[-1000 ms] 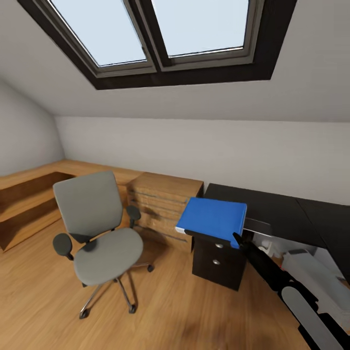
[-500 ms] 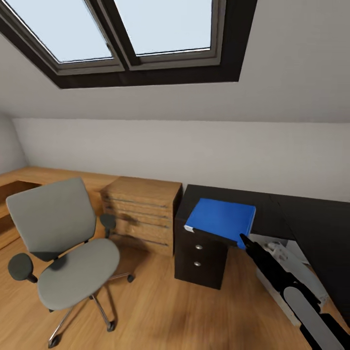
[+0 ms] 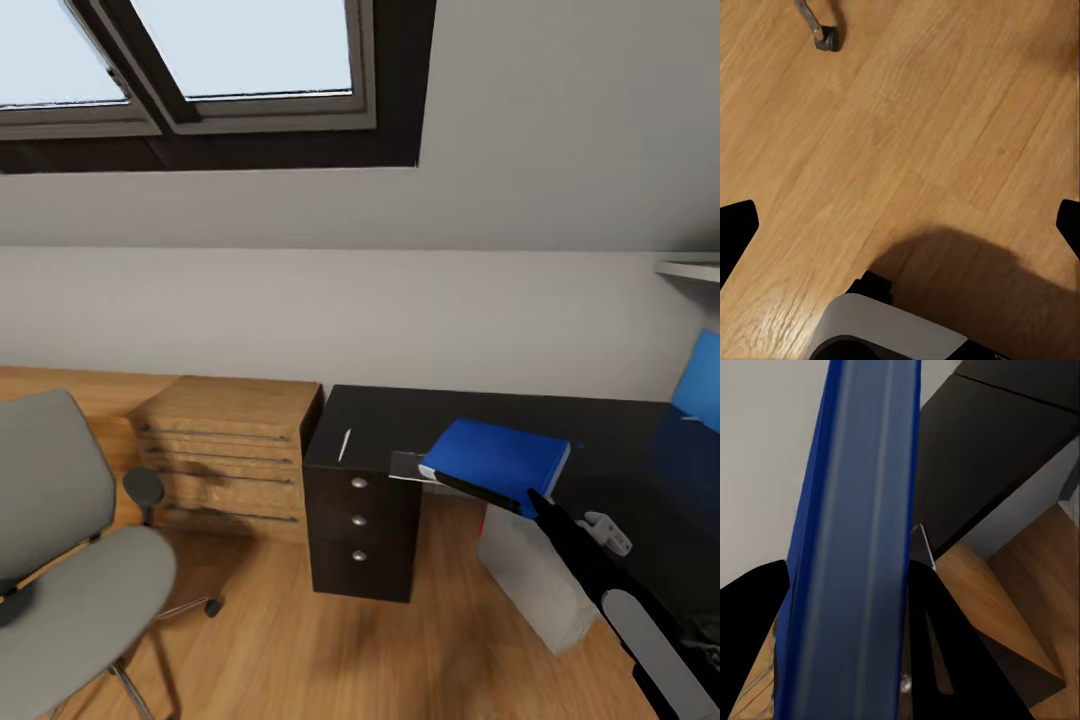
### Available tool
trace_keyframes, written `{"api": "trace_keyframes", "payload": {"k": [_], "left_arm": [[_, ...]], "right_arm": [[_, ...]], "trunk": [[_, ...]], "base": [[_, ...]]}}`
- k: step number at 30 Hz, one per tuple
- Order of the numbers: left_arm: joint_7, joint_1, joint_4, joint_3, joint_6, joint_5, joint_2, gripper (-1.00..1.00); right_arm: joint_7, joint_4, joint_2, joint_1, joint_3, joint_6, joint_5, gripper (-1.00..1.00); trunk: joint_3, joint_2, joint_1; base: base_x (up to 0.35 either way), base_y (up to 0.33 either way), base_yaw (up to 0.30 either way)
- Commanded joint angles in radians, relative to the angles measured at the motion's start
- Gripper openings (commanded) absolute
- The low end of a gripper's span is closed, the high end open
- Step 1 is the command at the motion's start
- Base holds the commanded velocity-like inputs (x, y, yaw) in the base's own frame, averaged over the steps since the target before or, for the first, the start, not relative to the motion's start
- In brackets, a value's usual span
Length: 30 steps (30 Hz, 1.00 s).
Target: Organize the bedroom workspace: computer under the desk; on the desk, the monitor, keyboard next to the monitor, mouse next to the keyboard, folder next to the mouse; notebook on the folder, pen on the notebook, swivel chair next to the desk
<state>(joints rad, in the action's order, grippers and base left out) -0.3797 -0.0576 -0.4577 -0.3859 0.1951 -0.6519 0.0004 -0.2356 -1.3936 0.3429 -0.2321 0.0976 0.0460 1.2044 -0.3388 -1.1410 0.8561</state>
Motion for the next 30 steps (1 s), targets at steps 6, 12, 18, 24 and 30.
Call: {"api": "trace_keyframes", "payload": {"k": [6,12,18,24,30], "left_arm": [[-0.007,-0.001,0.009,-0.01,0.006,-0.009,0.0,1.0],[-0.007,-0.001,0.011,-0.01,0.006,-0.009,-0.005,1.0],[-0.007,-0.001,0.011,-0.01,0.006,-0.009,-0.006,1.0],[-0.007,-0.001,0.011,-0.01,0.006,-0.009,-0.007,1.0],[-0.007,-0.001,0.011,-0.01,0.006,-0.009,-0.006,1.0]], "right_arm": [[-0.007,0.004,0.001,-0.001,-0.011,0.001,0.004,-1.0],[-0.006,0.005,0.001,-0.001,-0.01,0.0,0.003,-1.0],[-0.004,0.005,0.001,-0.001,-0.01,0.0,0.003,-1.0],[-0.002,0.005,0.001,-0.001,-0.01,0.0,0.003,-1.0],[0.001,0.005,0.001,-0.001,-0.01,0.0,0.003,-1.0]], "trunk": [[-0.001,-0.001,0.0],[-0.001,-0.001,0.0],[-0.001,-0.001,0.0],[-0.001,-0.001,0.0],[-0.001,-0.001,0.0]], "base": [[0.005,-0.003,-0.298],[0.0,0.0,-0.298],[0.0,0.0,-0.298],[0.0,0.0,-0.298],[0.011,0.0,-0.28]]}}
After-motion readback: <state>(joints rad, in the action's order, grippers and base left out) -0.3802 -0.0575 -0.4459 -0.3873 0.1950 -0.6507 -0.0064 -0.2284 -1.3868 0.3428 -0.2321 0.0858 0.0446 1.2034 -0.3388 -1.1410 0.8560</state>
